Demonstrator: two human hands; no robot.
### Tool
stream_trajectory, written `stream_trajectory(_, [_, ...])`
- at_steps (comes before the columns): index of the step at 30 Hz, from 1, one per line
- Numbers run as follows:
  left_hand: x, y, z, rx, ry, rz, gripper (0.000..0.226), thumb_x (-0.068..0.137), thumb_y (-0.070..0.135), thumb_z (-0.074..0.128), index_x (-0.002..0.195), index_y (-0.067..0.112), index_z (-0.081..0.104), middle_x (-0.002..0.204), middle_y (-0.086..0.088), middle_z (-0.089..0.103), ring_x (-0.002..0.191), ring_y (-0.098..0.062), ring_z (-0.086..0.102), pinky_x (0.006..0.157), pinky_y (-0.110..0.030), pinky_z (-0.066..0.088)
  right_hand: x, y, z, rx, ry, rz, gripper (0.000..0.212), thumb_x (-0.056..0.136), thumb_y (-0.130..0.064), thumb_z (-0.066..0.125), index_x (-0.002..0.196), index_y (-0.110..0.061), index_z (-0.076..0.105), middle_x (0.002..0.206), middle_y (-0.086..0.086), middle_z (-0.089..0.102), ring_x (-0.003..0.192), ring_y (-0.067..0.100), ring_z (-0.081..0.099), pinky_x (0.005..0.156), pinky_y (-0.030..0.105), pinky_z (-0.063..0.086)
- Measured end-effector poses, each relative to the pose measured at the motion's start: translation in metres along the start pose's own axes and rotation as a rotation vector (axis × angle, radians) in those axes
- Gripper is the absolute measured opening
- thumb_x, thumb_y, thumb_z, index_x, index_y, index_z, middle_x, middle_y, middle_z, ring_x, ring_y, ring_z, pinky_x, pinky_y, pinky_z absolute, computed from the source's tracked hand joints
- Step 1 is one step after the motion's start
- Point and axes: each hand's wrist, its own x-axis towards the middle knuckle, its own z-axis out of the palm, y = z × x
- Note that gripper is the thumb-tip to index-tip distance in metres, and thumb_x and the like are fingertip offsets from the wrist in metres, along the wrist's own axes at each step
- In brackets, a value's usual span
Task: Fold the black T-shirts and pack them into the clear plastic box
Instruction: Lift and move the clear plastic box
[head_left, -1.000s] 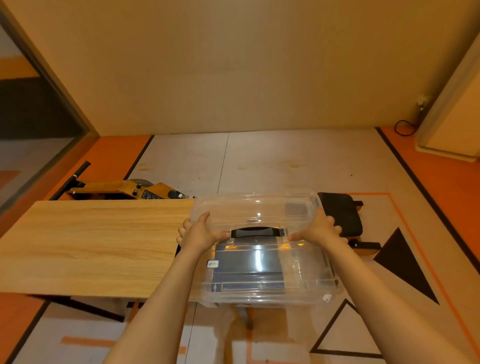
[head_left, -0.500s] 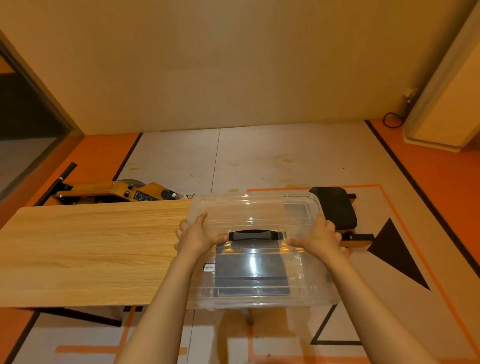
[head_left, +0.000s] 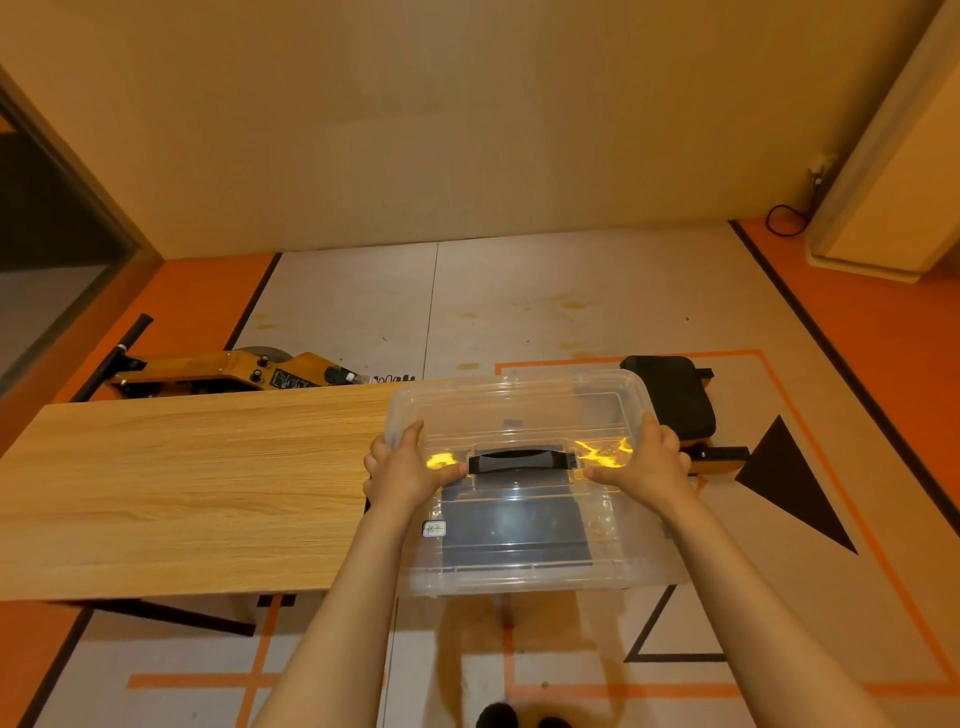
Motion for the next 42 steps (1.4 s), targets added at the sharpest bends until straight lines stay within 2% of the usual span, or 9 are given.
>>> stream_trajectory(6, [-0.007, 0.003, 0.001, 0.137, 0.054, 0.036, 0.098, 0.069, 0.072, 0.067, 0.149, 0.041, 0.02, 0.159, -0.013, -0.011, 0.146, -0.034, -0.004, 0.114, -0.053, 0.012, -0.002, 0.007, 0.0, 0.024, 0.005, -0.07, 0.121, 0.069, -0.056, 0.081, 0.156, -0.025, 0.003, 0.162, 0.007, 0.009, 0.143, 0.04, 0.02, 0.109, 0.056, 0.03])
stream_trajectory(11, [-0.034, 0.052, 0.026, 0.267, 0.104, 0.464, 0.074, 0.089, 0.066, 0.044, 0.151, 0.039, 0.015, 0.161, -0.009, -0.014, 0.148, -0.03, -0.011, 0.116, -0.053, 0.002, -0.001, 0.027, -0.012, 0.331, 0.122, -0.049, 0.105, 0.08, -0.046, 0.076, 0.157, -0.018, 0.011, 0.16, 0.012, 0.021, 0.146, 0.035, 0.021, 0.113, 0.054, 0.03])
stream_trajectory(15, [-0.059, 0.099, 0.068, 0.335, -0.039, 0.666, 0.069, 0.091, 0.07, 0.022, 0.151, 0.039, 0.015, 0.162, -0.005, -0.013, 0.148, -0.027, -0.012, 0.117, -0.052, -0.003, -0.005, 0.056, -0.012, 0.434, 0.063, 0.057, 0.107, 0.075, -0.065, 0.069, 0.155, -0.015, 0.019, 0.156, 0.014, 0.03, 0.14, 0.034, 0.034, 0.11, 0.052, 0.037])
stream_trajectory(20, [-0.073, 0.118, 0.103, 0.436, -0.101, 0.704, 0.094, 0.07, 0.081, -0.016, 0.152, 0.038, 0.003, 0.162, -0.002, -0.012, 0.148, -0.027, -0.015, 0.115, -0.055, -0.008, -0.004, 0.064, -0.013, 0.618, -0.06, 0.137, 0.096, 0.084, -0.051, 0.069, 0.154, -0.01, 0.018, 0.156, 0.013, 0.031, 0.136, 0.031, 0.041, 0.104, 0.044, 0.042])
stream_trajectory(24, [-0.074, 0.117, 0.106, 0.433, -0.078, 0.698, 0.088, 0.072, 0.074, -0.012, 0.152, 0.04, 0.001, 0.162, 0.0, -0.012, 0.148, -0.025, -0.016, 0.115, -0.054, -0.009, -0.008, 0.065, -0.016, 0.657, -0.111, 0.071, 0.034, 0.088, -0.041, 0.067, 0.112, -0.02, 0.054, 0.097, -0.012, 0.059, 0.08, 0.001, 0.056, 0.057, 0.013, 0.043])
stream_trajectory(30, [-0.072, 0.115, 0.11, 0.436, -0.065, 0.689, 0.077, 0.082, 0.076, 0.0, 0.151, 0.043, -0.003, 0.161, 0.002, -0.016, 0.147, -0.023, -0.018, 0.116, -0.053, -0.01, -0.01, 0.065, -0.017, 0.507, 0.132, -0.006, 0.065, 0.082, -0.041, 0.076, 0.132, -0.009, 0.051, 0.11, -0.005, 0.06, 0.099, 0.011, 0.059, 0.08, 0.022, 0.048])
stream_trajectory(34, [-0.071, 0.115, 0.11, 0.422, -0.061, 0.693, 0.084, 0.073, 0.075, -0.011, 0.151, 0.043, -0.003, 0.161, 0.002, -0.016, 0.147, -0.023, -0.018, 0.117, -0.053, -0.01, -0.002, 0.062, -0.011, 0.418, 0.118, -0.052, 0.044, 0.082, -0.048, 0.07, 0.114, -0.018, 0.065, 0.106, -0.001, 0.067, 0.098, 0.018, 0.065, 0.076, 0.028, 0.054])
stream_trajectory(38, [-0.07, 0.115, 0.111, 0.423, -0.043, 0.698, 0.085, 0.072, 0.074, -0.014, 0.151, 0.042, -0.002, 0.161, 0.002, -0.015, 0.147, -0.023, -0.018, 0.117, -0.053, -0.01, -0.003, 0.053, -0.001, 0.325, 0.135, -0.059, 0.048, 0.098, -0.036, 0.055, 0.138, -0.01, 0.046, 0.124, 0.007, 0.062, 0.112, 0.024, 0.06, 0.082, 0.03, 0.049])
stream_trajectory(42, [-0.068, 0.114, 0.113, 0.403, -0.032, 0.705, 0.088, 0.072, 0.075, -0.016, 0.151, 0.042, 0.0, 0.161, 0.003, -0.014, 0.148, -0.023, -0.017, 0.116, -0.053, -0.011, -0.004, 0.048, 0.004, 0.188, 0.175, -0.065, 0.039, 0.102, -0.035, 0.046, 0.13, -0.008, 0.049, 0.114, 0.01, 0.065, 0.102, 0.025, 0.064, 0.071, 0.028, 0.044])
